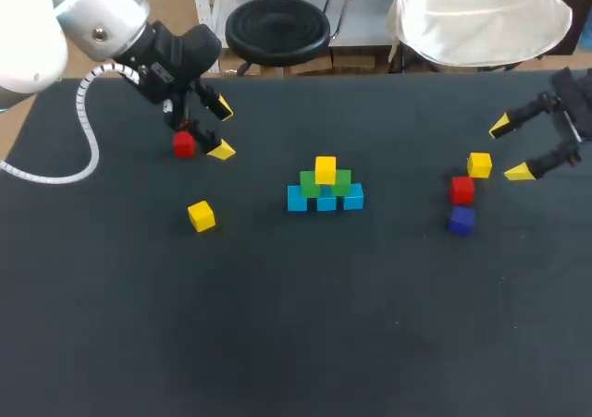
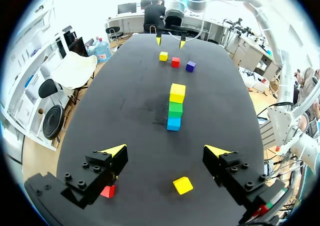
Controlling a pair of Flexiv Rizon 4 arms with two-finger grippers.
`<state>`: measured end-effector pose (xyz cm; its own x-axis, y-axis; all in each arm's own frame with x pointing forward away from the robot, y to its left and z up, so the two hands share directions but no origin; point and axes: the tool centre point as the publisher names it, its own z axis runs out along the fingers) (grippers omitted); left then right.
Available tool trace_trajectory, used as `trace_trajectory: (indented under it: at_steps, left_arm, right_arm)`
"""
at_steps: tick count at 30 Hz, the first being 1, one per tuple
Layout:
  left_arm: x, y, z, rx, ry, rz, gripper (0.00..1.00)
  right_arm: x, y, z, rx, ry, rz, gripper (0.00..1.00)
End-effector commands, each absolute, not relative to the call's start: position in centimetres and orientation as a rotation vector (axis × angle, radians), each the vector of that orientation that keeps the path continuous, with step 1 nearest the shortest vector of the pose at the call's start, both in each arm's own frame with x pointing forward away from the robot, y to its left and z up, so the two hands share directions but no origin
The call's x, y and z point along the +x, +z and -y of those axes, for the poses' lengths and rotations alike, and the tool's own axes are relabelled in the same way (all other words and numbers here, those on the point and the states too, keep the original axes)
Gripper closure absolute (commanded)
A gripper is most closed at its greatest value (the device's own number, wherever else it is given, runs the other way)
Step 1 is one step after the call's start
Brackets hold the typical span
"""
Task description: Place the blue cubes, place green cubes on the blue cubes, place the yellow cubes on the green cubes, then place the red cubes on the yellow cubes, and place purple cube on the red cubes.
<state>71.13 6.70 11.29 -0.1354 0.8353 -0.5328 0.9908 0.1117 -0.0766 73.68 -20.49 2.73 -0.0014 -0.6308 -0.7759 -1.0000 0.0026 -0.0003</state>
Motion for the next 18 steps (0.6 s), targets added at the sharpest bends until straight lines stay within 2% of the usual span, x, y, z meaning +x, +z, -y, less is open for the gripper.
trace_trajectory:
  at_steps: [1,18]
  left_arm:
    - [71.1,11.3,-6.8,1.783,-0.601,-2.037,0.00]
    - [71.1,11.3,-6.8,1.783,-0.601,-2.037,0.00]
  right_arm:
    - [74.3,1.6,20.3,-1.661,0.852,-1.702,0.00]
    - [76.6,-0.2,19.6,-1.673,0.858,-1.688,0.00]
